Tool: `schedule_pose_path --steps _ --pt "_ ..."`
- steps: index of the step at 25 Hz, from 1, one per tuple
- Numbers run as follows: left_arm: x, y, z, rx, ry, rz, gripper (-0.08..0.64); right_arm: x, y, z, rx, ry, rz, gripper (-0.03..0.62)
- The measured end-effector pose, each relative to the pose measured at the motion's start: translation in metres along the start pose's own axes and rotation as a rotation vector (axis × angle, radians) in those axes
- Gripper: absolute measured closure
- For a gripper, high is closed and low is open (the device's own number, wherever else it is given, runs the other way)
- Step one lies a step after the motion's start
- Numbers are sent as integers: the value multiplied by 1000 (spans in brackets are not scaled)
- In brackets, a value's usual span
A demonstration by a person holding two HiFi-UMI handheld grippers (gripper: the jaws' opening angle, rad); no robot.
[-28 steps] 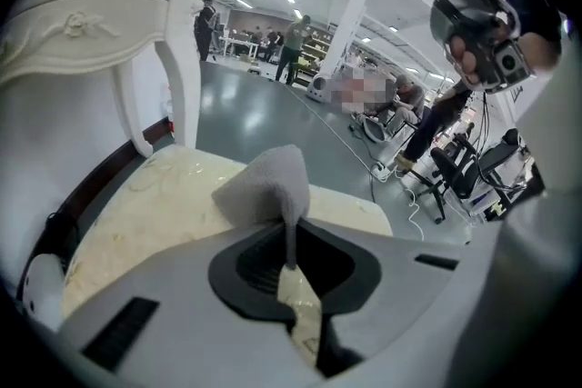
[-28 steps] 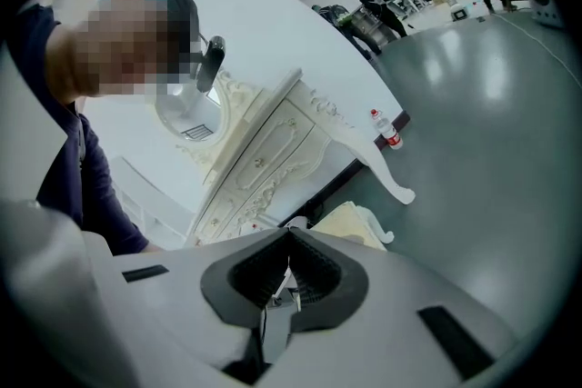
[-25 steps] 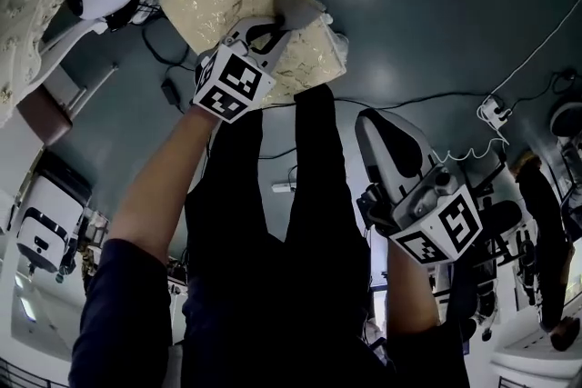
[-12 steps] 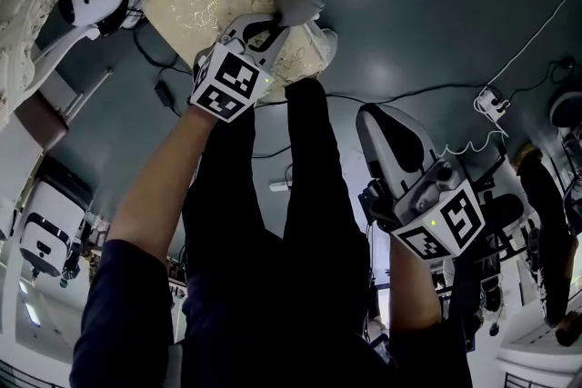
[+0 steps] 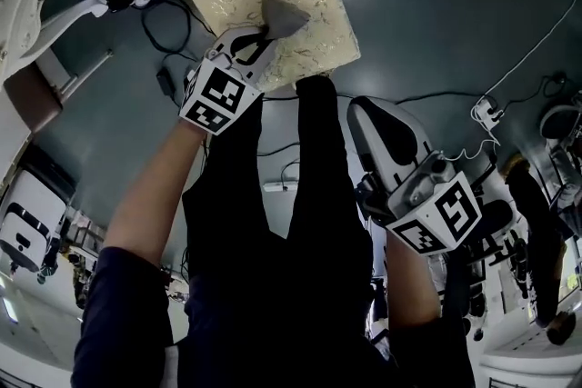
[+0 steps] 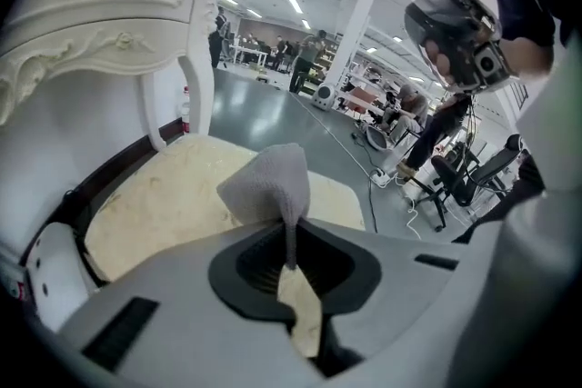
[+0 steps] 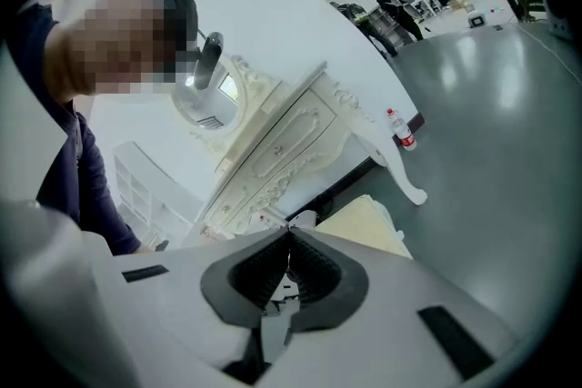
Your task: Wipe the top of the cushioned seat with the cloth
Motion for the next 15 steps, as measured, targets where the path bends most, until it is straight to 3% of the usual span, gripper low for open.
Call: schedule_pose_path --steps 7,15 --pt "-41 -56 5 -45 12 -5 534 36 -28 -38 -29 50 -53 568" --pt "-47 -92 14 -86 6 -15 532 46 -43 -43 -42 40 -98 568"
Point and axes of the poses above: the fingertips, and each gripper's own axes: x forward along the fingers, z to its right, y out of its top, the point moved 8 cm from there along -x, backward along the fingers, and after that the axes turned 8 degrees about y, right-handed, at the moved point
